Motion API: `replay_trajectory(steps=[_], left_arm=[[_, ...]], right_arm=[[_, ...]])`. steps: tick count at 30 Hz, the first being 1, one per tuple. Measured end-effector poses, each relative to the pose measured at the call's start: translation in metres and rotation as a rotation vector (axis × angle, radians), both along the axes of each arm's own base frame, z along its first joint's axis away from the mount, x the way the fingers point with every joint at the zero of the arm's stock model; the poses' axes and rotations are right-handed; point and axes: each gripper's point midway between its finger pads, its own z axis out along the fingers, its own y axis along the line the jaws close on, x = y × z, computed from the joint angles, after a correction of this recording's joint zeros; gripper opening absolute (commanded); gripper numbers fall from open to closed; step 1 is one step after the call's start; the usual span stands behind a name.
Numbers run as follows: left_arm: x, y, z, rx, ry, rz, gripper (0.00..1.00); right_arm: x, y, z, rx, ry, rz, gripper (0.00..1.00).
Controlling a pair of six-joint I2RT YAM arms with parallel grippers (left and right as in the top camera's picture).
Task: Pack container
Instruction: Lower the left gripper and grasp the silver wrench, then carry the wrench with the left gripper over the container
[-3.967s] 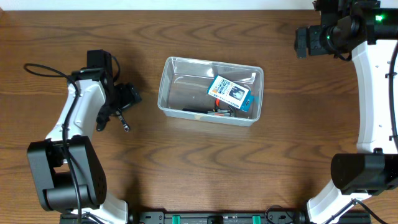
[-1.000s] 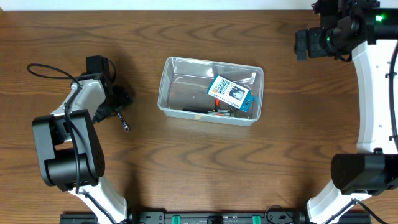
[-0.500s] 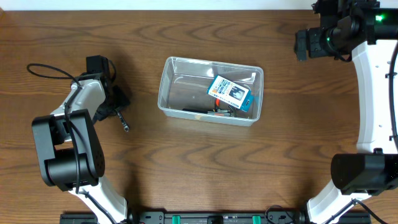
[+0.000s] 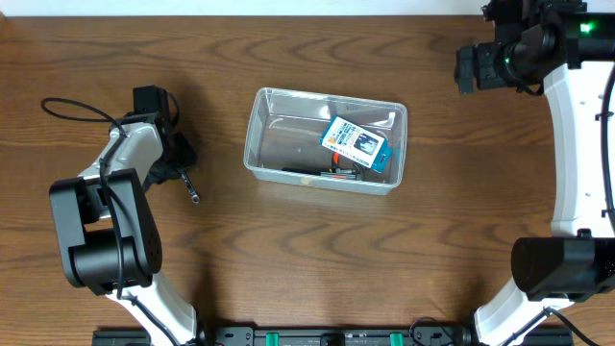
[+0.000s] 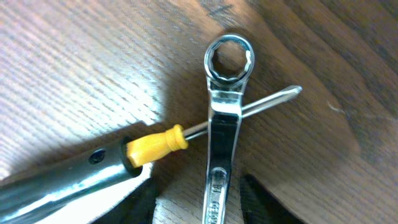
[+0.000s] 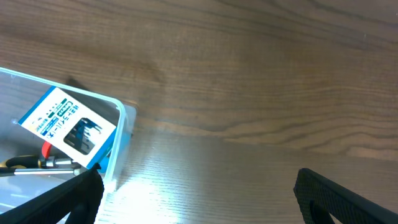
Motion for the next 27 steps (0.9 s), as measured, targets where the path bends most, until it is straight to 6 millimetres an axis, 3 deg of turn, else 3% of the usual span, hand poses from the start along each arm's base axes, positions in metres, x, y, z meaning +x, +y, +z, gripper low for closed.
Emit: replay_trajectory(steps=[5, 11, 21, 27], left_arm=[[-0.0002, 0.0006, 0.0000, 0.004, 0.001, -0.002, 0.28], [-0.0002, 0.0012, 0.0001, 0.007, 0.001, 0.001, 0.13], [-0.0002, 0.0013, 0.0001, 0.008, 0.002, -0.001, 0.12], [-0.0001, 0.0014, 0.0002, 0.009, 0.001, -0.001, 0.06]], right_arm=[[0.0000, 0.0001, 0.0000, 0.000, 0.000, 0.001, 0.99], [0.0000, 0.0001, 0.0000, 0.000, 0.000, 0.001, 0.99], [0.0000, 0.0001, 0.0000, 0.000, 0.000, 0.001, 0.99], [0.0000, 0.0001, 0.0000, 0.000, 0.000, 0.001, 0.99]])
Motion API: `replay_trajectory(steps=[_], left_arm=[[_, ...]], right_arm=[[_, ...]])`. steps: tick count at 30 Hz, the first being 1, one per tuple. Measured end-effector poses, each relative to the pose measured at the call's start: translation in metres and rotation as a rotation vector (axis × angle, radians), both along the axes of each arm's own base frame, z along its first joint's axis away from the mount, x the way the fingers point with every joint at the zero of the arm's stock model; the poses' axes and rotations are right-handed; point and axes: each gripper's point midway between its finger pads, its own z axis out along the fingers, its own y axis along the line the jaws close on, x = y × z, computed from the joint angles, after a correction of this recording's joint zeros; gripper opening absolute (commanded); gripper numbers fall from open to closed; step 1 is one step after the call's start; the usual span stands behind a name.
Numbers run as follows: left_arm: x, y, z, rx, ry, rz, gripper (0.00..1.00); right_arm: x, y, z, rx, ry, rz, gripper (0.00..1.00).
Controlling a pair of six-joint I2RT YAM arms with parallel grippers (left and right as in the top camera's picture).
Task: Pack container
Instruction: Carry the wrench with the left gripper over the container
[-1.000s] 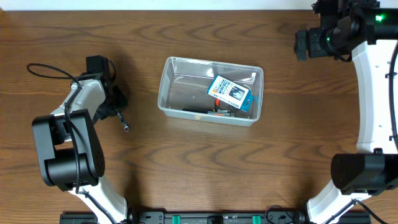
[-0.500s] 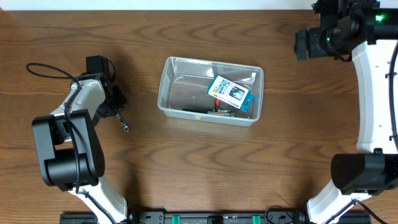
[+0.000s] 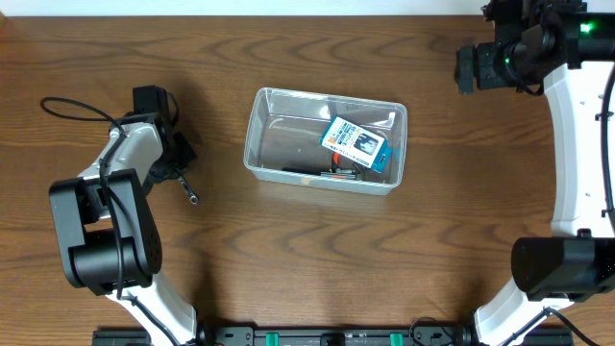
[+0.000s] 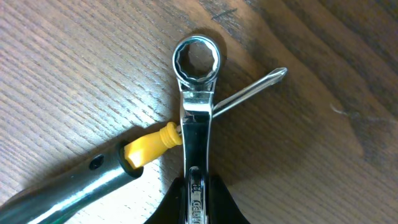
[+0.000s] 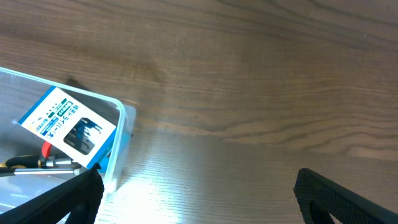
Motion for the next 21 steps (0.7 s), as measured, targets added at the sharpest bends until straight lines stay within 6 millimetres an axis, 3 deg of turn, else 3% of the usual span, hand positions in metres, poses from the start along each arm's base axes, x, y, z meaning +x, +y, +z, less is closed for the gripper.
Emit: replay_trajectory(steps=[17, 21], left_arm=[[-0.003, -0.001, 0.002, -0.003, 0.008, -0.001, 0.06], [-0.007, -0.002, 0.015, -0.002, 0.002, -0.007, 0.06]], right_arm=[[0.000, 0.000, 0.000, 0.000, 0.001, 0.000, 0.99], [0.000, 0.000, 0.000, 0.000, 0.001, 0.000, 0.99]])
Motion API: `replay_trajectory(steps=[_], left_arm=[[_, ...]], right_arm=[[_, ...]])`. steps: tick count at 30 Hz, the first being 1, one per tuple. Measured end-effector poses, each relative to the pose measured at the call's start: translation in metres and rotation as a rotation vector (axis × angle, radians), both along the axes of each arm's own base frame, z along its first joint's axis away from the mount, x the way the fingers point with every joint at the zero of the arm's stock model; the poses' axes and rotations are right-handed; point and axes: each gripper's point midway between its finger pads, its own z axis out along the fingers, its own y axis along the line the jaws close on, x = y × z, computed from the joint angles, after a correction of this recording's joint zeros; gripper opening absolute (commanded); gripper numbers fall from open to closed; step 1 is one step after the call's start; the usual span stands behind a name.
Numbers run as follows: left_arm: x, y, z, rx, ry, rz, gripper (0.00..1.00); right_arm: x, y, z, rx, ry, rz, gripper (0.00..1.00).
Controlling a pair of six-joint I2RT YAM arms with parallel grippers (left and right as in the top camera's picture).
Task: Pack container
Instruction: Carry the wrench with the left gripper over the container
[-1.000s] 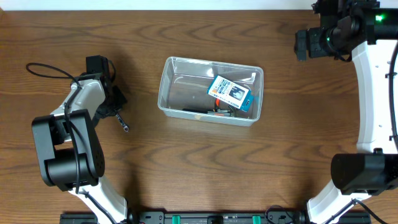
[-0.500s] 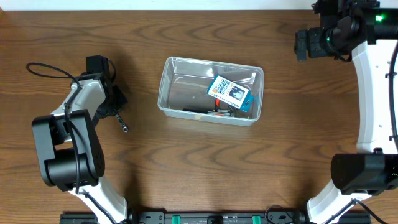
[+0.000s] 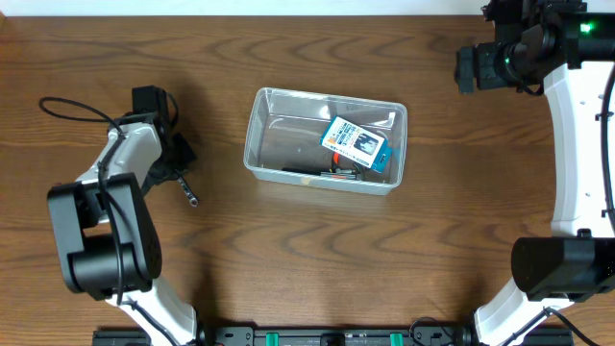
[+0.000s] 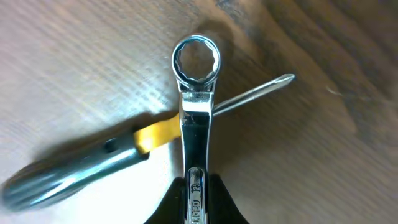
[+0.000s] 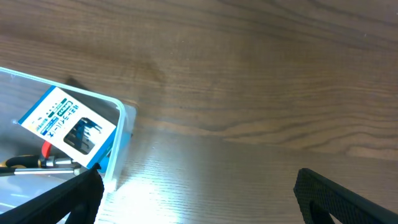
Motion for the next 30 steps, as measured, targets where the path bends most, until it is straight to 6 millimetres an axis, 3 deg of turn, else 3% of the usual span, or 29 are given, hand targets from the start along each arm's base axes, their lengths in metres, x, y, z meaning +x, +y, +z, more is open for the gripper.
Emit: replay_trajectory(steps=[8, 13, 18, 25, 27, 30], left_arm=[[-0.011, -0.004, 0.060, 0.025, -0.073, -0.088, 0.06], [-0.016, -0.030, 0.088, 0.005, -0.111, -0.344, 0.06], [-0.010, -0.083, 0.132, 0.053, -0.218, -0.722, 0.06], [0.014, -0.193, 0.224, 0.248, -0.559, -1.276, 0.06], [0.014, -0.222, 0.234, 0.289, -0.625, -1.410, 0.06], [0.014, -0.255, 0.232, 0.346, -0.663, -1.582, 0.06]], right_arm=[[0.000, 0.000, 0.000, 0.000, 0.000, 0.000, 0.99], [0.000, 0.000, 0.000, 0.000, 0.000, 0.000, 0.99], [0.000, 0.000, 0.000, 0.000, 0.000, 0.000, 0.99], [0.000, 0.000, 0.000, 0.000, 0.000, 0.000, 0.99], [0.000, 0.000, 0.000, 0.000, 0.001, 0.000, 0.99], [-0.002, 0.000, -0.001, 0.000, 0.007, 0.000, 0.99]])
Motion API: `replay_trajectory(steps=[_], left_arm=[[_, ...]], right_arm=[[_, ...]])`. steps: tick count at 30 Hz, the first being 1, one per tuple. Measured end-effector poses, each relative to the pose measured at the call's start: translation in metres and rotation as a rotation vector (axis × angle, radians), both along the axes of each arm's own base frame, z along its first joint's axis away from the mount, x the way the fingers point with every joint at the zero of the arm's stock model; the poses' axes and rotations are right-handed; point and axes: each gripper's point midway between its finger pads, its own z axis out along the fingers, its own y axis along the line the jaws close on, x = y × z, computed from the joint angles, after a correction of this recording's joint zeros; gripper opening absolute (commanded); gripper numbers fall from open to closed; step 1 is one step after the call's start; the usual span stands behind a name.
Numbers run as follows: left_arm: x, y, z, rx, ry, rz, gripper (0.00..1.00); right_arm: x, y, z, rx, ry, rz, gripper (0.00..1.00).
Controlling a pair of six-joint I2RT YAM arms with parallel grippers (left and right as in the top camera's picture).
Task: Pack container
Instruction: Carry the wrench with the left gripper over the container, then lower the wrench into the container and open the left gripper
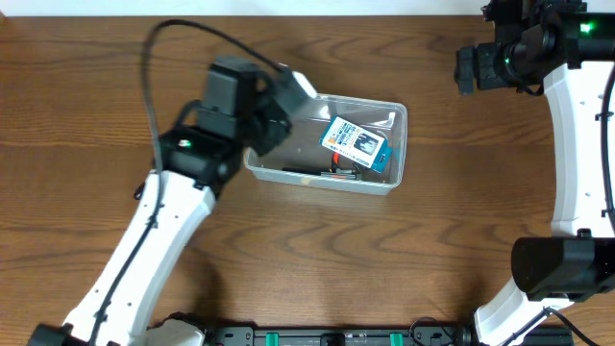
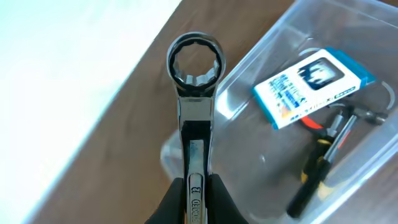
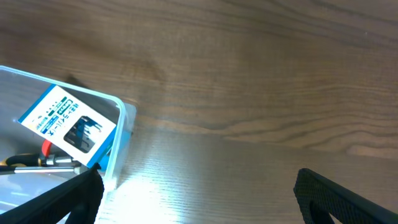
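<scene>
My left gripper is shut on the shaft of a silver ring wrench marked 12. It holds the wrench in the air over the left end of the clear plastic container. The ring end points past the rim toward the table's far edge. In the overhead view the wrench sticks out above the container's far left corner. Inside lie a blue and white card and a dark screwdriver. My right gripper stands open at the far right, high above bare wood, holding nothing.
The container's right corner and the card show at the left of the right wrist view. My left arm stretches across the table's left half from the front edge. The right arm runs along the right edge.
My left gripper was at the table's left side, shut on the wrench just above a yellow-collared screwdriver. Now it holds the wrench above the container's left end. The right arm has not moved.
First my left gripper stood open around the wrench, which lay across a screwdriver on the wood. Then it was shut on the wrench shaft, and then the wrench stood slightly off the screwdriver. Now the wrench hangs over the container. The right gripper stayed open throughout.
</scene>
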Motion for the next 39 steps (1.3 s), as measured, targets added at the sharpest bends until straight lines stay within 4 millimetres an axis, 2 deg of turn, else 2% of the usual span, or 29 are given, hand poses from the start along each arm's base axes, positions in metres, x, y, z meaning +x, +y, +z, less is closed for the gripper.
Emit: replay_trajectory(steps=[2, 5, 13, 17, 19, 21, 25, 28, 32, 33, 35, 37, 39], left_arm=[[0.005, -0.019, -0.009, 0.037, -0.024, -0.077, 0.06], [0.013, -0.037, -0.039, 0.084, 0.006, -0.145, 0.06], [0.017, -0.051, -0.133, 0.149, 0.208, -0.216, 0.06], [0.013, -0.051, -0.160, 0.170, 0.276, -0.233, 0.29], [0.012, -0.051, -0.164, 0.173, 0.285, -0.235, 0.34], [0.012, -0.051, -0.165, 0.169, 0.289, -0.231, 0.40], [0.012, -0.051, -0.165, 0.159, 0.296, -0.217, 0.43], [0.013, -0.050, -0.164, 0.141, 0.308, -0.181, 0.51], [0.015, -0.034, -0.150, 0.108, 0.327, -0.061, 0.53], [0.015, -0.026, -0.140, 0.102, 0.322, -0.025, 0.53], [0.021, -0.006, -0.107, 0.069, 0.273, 0.063, 0.59], [0.029, 0.021, -0.062, 0.019, 0.185, 0.169, 0.68], [0.029, 0.055, -0.015, -0.039, 0.106, 0.286, 0.69]], right_arm=[[-0.001, 0.000, 0.000, 0.000, 0.005, 0.000, 0.99], [-0.002, 0.000, -0.001, 0.000, 0.008, 0.000, 0.99], [-0.002, 0.000, -0.001, -0.001, 0.008, 0.003, 0.99], [-0.002, 0.000, -0.001, -0.004, 0.007, 0.007, 0.99], [-0.002, 0.000, -0.001, -0.005, 0.007, 0.009, 0.99], [-0.002, 0.000, -0.001, -0.005, 0.007, 0.010, 0.99], [-0.002, 0.000, -0.001, -0.007, 0.007, 0.013, 0.99], [-0.002, 0.000, -0.001, -0.007, 0.007, 0.014, 0.99], [-0.002, 0.000, -0.001, -0.007, 0.007, 0.014, 0.99], [-0.002, 0.000, -0.001, -0.007, 0.007, 0.014, 0.99], [-0.002, 0.000, -0.001, -0.007, 0.007, 0.015, 0.99], [-0.002, 0.000, -0.001, -0.008, 0.007, 0.016, 0.99], [-0.002, 0.000, -0.001, -0.008, 0.007, 0.016, 0.99]])
